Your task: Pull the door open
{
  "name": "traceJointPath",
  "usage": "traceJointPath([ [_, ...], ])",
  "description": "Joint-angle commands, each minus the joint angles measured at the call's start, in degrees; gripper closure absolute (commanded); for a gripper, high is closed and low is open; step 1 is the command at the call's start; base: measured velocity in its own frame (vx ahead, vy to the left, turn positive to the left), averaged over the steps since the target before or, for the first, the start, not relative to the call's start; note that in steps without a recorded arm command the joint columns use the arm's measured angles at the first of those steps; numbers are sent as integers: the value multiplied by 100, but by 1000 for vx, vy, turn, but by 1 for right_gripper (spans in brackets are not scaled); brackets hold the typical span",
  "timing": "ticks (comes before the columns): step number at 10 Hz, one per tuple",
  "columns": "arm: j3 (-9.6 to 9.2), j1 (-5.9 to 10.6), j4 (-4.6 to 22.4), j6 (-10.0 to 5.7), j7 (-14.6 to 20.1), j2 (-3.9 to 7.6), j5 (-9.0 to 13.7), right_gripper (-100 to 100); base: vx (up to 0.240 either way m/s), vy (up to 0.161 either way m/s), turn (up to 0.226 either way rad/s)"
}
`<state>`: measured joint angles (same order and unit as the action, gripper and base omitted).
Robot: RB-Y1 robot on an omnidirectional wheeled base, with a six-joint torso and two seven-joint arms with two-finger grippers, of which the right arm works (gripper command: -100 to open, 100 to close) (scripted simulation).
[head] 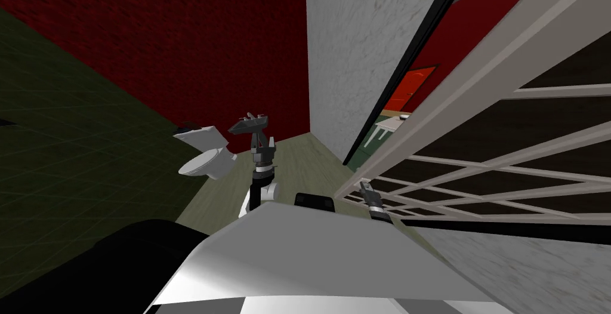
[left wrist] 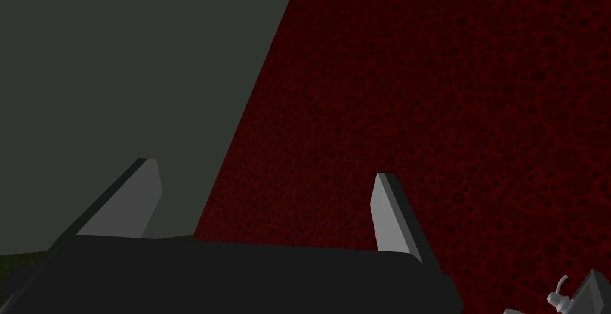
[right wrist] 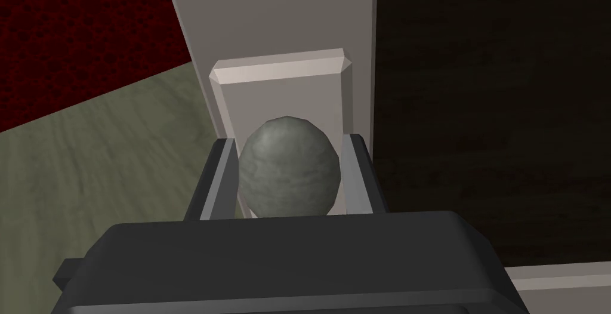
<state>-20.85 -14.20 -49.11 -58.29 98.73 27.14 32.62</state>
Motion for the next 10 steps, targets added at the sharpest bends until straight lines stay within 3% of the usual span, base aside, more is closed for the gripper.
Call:
traceJointPath([
  [1, 0, 0, 0, 0, 0, 0, 0, 100, -85, -9, 21],
  [10, -685, -720, 157, -1233, 405, 356, -540, 100, -45, -16, -21],
])
